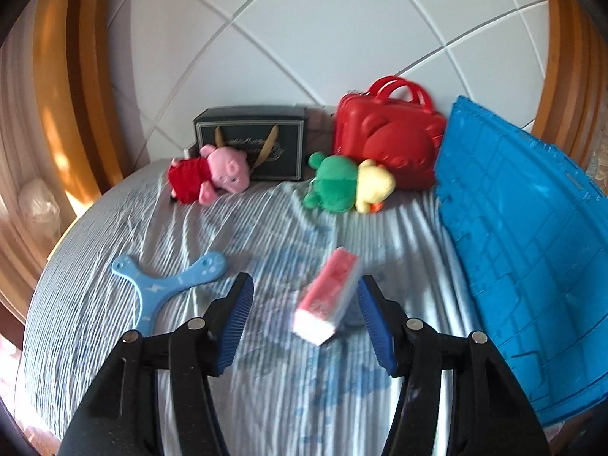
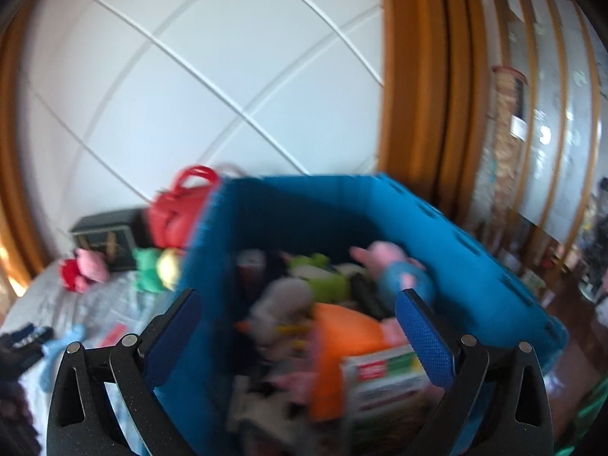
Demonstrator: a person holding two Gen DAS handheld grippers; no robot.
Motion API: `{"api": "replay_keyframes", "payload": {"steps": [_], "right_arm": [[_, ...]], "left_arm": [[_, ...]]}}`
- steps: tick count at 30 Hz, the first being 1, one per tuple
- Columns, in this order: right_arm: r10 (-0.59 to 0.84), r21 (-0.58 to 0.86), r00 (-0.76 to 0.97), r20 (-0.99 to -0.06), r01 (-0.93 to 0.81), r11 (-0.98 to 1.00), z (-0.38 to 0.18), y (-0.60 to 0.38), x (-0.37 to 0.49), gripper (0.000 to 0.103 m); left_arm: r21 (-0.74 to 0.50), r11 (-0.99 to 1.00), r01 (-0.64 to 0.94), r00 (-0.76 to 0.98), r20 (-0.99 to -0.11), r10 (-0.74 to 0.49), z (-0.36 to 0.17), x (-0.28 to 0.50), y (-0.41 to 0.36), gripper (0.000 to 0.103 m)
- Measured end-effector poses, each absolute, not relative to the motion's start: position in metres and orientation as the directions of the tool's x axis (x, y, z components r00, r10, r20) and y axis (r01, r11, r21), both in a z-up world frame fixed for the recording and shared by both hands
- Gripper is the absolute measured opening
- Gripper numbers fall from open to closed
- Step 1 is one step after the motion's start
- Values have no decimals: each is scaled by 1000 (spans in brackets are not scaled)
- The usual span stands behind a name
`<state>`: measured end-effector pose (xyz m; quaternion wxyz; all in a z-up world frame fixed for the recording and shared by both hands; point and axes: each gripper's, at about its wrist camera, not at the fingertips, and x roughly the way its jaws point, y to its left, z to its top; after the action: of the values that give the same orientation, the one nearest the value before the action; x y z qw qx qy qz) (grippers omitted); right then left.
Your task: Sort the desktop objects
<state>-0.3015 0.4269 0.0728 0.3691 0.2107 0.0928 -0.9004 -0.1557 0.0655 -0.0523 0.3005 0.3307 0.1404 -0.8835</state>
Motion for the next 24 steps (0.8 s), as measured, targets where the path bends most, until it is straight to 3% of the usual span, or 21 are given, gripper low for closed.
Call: {"api": "replay_keyframes", "payload": {"steps": [4, 10, 16, 24], "right_arm": [[-703, 8, -569, -427, 775, -632, 77, 387, -263, 103], [-742, -1, -459, -488, 851, -525, 53, 318, -224, 103], [-691, 67, -306, -654, 887, -457, -14, 245, -221, 103], [-530, 148, -135, -837, 876, -458, -112, 176, -232, 103]], "left_arm": [[-53, -784, 619, -584, -699, -414, -68, -147, 37, 56], [-42, -822, 568, -577, -733, -361, -85, -153, 20, 56], [-25, -847, 532, -556, -764, -327, -101, -167, 7, 56], [-20, -710, 704, -411, -826, -385, -147, -125, -91, 56]]}}
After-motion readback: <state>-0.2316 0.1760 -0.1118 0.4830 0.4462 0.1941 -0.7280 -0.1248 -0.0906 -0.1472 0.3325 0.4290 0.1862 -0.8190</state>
